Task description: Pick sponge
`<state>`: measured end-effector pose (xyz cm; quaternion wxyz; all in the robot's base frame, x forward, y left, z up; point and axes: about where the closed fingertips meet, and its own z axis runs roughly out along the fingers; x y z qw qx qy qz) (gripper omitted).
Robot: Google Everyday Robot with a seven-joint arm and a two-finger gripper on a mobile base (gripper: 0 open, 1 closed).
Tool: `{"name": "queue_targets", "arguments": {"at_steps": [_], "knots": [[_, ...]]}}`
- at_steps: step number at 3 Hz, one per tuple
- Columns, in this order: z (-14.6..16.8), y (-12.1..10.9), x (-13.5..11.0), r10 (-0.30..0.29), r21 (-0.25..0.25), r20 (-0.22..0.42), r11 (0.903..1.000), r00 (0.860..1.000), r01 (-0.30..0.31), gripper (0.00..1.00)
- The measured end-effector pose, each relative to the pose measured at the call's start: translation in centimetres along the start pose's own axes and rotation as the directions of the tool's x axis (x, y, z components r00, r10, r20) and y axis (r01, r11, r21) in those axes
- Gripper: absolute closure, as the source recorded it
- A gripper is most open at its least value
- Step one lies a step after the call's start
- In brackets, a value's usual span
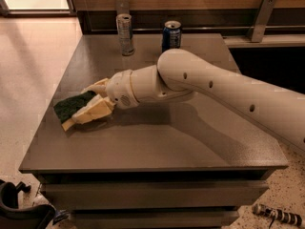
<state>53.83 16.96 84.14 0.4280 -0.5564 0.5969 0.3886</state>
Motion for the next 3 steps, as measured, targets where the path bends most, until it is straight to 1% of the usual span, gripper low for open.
{"name": "queue_targets", "arguments": {"at_steps": [1,2,3], "knots": [[-2.2,0.4,-3.8,-0.046,-0.019,-0.027,0.9988,0.999,0.045,1.0],[-4.6,0.2,-7.2,-0.082,-0.011,-0.045,0.9966,0.996,0.082,1.0],[-6.4,-0.2,-9.5,-0.108,0.003,-0.048,0.9941,0.993,0.109,1.0]]}}
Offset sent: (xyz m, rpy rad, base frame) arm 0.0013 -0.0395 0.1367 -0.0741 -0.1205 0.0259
